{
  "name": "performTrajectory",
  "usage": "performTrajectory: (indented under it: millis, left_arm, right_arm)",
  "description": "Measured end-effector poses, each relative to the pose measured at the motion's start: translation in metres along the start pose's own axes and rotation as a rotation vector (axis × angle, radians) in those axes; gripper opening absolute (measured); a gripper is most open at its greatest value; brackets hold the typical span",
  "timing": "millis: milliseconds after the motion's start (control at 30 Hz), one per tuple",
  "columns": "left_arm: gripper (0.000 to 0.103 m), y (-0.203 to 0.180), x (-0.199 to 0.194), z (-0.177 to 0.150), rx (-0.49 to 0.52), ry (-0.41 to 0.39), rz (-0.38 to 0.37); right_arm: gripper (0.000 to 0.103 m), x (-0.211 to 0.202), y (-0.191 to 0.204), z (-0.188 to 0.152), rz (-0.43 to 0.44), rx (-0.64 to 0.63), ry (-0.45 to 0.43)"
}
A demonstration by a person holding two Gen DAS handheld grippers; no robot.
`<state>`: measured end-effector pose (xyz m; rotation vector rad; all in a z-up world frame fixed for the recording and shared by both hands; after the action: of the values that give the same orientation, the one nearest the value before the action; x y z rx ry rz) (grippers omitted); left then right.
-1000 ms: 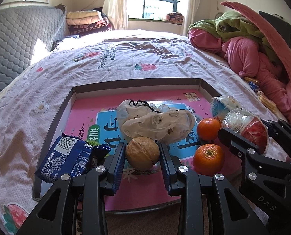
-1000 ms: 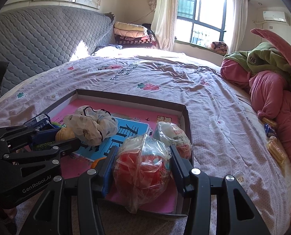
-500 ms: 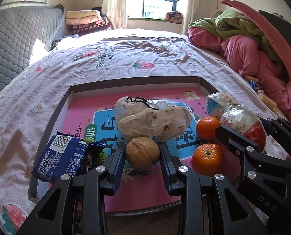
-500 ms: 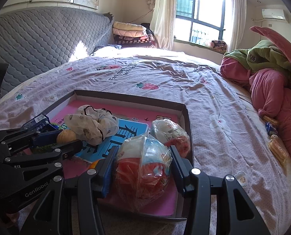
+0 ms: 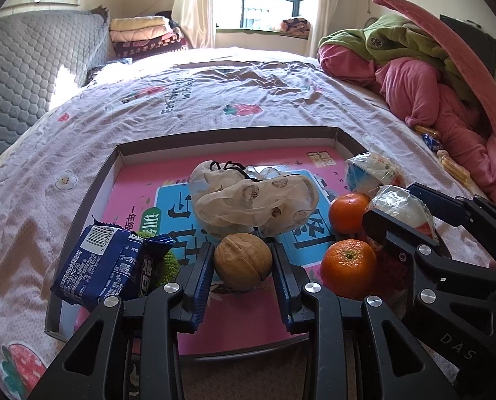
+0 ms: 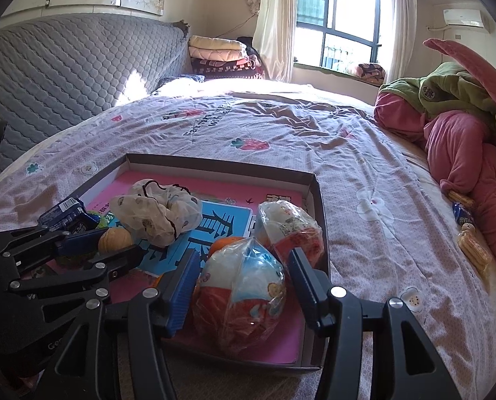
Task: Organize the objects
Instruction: 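Lower and release the walnut with the left tool while the right tool releases the egg toy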
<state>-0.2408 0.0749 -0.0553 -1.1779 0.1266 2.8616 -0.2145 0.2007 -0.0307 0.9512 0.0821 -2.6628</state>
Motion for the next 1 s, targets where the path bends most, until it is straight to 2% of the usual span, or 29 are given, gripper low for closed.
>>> performTrajectory:
  millis: [467, 1000]
  left_arm:
    - [0.035, -0.004, -0.005, 0.001, 0.004, 0.007, 0.003]
    - [0.044, 0.001, -0.016, 0.01, -0.02, -0.002, 0.013]
  right_arm:
    - [0.059, -0.016, -0.003, 0.009, 0.017, 0.027, -0.038]
    - [0.062, -0.028, -0.008, 0.016, 0.019, 0.049, -0.066]
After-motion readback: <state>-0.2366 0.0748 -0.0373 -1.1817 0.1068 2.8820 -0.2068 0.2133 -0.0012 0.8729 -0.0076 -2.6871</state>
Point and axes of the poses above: each gripper's, at about its wrist camera, not at the fingertips, and x roughly the way its jaws point, y to its left, z to its top, the point moved 4 cm from there along x, roughly the way its jaws point, and after that the axes turned 9 degrees about z, right-handed, at the moved point
